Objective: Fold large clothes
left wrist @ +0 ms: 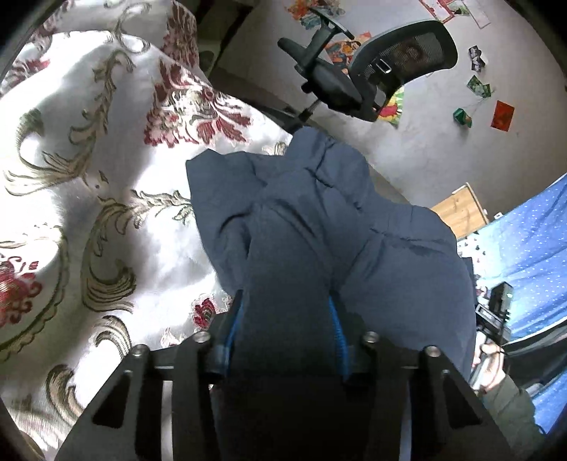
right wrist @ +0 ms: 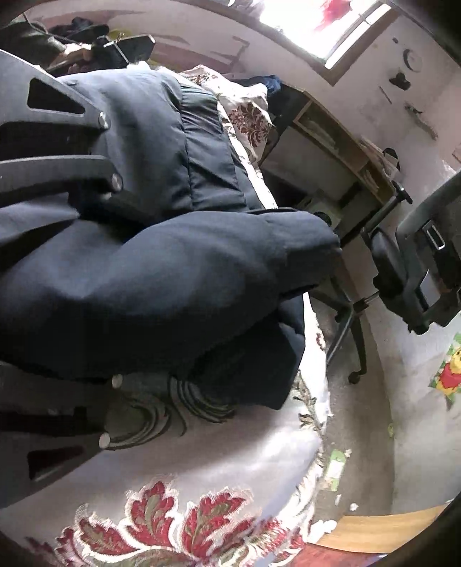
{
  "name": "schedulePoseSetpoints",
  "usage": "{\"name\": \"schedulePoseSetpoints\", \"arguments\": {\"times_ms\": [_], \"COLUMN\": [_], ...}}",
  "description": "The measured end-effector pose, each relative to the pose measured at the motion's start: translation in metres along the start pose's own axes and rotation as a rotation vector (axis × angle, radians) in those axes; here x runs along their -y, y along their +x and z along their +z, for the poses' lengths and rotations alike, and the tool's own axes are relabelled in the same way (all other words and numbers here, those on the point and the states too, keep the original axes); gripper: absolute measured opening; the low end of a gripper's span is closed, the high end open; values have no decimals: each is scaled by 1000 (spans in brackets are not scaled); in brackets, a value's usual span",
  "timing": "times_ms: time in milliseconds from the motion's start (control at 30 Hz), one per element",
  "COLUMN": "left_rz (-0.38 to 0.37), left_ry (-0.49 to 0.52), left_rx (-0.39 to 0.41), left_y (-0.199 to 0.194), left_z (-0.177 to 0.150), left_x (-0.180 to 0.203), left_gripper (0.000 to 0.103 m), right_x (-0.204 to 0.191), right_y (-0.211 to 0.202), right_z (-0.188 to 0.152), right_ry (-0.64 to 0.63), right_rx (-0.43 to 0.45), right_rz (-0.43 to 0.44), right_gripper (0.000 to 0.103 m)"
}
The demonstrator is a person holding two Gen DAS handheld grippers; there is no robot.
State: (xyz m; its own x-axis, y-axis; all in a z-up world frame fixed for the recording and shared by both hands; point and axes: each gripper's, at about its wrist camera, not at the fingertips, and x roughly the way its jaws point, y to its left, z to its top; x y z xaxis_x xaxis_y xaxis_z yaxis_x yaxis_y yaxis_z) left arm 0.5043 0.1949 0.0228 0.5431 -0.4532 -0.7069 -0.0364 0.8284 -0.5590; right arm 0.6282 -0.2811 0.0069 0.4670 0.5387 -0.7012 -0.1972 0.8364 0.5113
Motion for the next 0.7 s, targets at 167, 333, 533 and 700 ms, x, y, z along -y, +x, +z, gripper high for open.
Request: {"name": "schedulePoseSetpoints", "arguments": {"times_ms": [167,333,533,700], "left_rz": [65,48,35,58], "left_ry": [40,41,43,94], "left_rx": [54,94,119,143], "left_y": [-18,-45,-73,-101], "left_z": [-3,-8,-12,-11], "left_x": [30,50,70,85], "left_gripper": [22,18,16,16], "right_x": [-31,-59,-101,-134], "right_y": [-18,-49,-90,-114], "right_z": [-13,-16,-15,-17], "right_ry": [-102,-126,-180,-217], "right_rx": [64,130,187,210], "right_rz": [-100,-70,9,63], "right_gripper": [25,18,17,17]}}
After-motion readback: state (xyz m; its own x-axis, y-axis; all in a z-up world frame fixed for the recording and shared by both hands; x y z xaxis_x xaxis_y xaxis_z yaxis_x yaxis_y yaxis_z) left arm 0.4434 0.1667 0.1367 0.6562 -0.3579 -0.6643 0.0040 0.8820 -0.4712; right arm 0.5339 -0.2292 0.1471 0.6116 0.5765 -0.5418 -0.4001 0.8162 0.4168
